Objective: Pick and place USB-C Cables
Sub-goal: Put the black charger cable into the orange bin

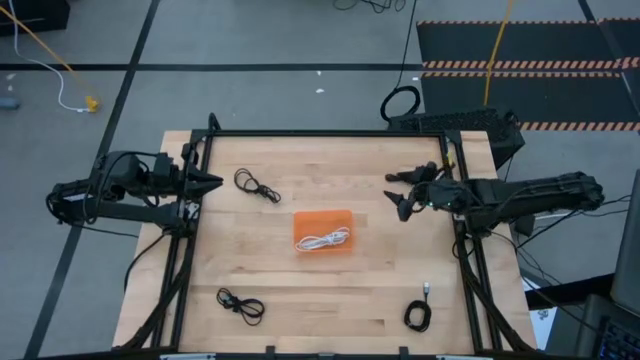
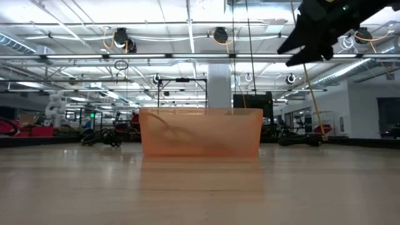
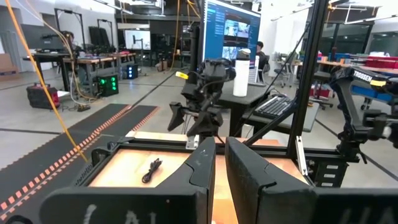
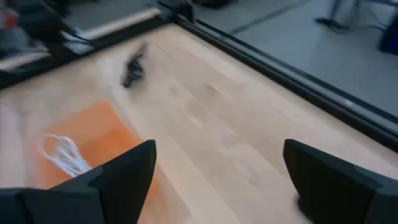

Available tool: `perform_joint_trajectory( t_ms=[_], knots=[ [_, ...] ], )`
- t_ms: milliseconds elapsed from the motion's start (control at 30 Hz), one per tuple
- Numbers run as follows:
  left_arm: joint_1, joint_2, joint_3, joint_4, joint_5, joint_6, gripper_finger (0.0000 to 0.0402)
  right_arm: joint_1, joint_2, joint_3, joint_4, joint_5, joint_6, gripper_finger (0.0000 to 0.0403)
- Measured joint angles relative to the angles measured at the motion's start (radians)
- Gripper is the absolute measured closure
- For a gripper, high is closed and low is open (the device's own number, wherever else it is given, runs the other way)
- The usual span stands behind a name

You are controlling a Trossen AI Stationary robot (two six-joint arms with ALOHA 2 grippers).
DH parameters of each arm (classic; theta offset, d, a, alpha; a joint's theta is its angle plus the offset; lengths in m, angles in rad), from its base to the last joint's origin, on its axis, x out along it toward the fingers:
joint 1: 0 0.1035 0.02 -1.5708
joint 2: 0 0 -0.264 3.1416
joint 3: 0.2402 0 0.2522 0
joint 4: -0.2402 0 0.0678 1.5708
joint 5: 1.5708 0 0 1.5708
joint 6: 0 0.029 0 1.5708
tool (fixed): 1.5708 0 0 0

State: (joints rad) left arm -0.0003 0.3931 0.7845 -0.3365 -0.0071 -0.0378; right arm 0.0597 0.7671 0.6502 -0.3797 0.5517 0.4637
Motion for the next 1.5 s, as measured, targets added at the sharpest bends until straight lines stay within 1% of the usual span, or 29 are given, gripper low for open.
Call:
perform_joint_trajectory(
  t_ms=[167, 467, 667, 967, 1133, 1267, 1400, 1500],
  knots=[
    [0.0, 0.0, 0.0, 0.0, 0.0, 0.0, 0.036, -0.019, -0.004, 0.0, -0.078, 0.004, 0.023, 0.0059],
    [0.0, 0.0, 0.0, 0.0, 0.0, 0.0, 0.036, -0.122, -0.002, 0.0, -0.105, -0.002, -0.111, 0.006],
    [0.0, 0.0, 0.0, 0.0, 0.0, 0.0, 0.036, -0.216, -0.003, 0.0, -0.116, -0.001, -0.22, 0.006],
    [0.0, 0.0, 0.0, 0.0, 0.0, 0.0, 0.036, -0.357, 0.004, 0.0, -0.158, -0.002, -0.222, 0.006],
    [0.0, 0.0, 0.0, 0.0, 0.0, 0.0, 0.036, -0.421, 0.029, 0.0, -0.187, -0.006, -0.158, 0.006],
    [0.0, 0.0, 0.0, 0.0, 0.0, 0.0, 0.036, -0.477, 0.072, 0.0, -0.228, -0.062, -0.084, 0.006],
    [0.0, 0.0, 0.0, 0.0, 0.0, 0.0, 0.036, -0.533, 0.135, 0.0, -0.26, -0.158, -0.034, 0.006],
    [0.0, 0.0, 0.0, 0.0, 0.0, 0.0, 0.036, -0.571, 0.176, 0.0, -0.261, -0.225, -0.03, 0.006]
  ],
)
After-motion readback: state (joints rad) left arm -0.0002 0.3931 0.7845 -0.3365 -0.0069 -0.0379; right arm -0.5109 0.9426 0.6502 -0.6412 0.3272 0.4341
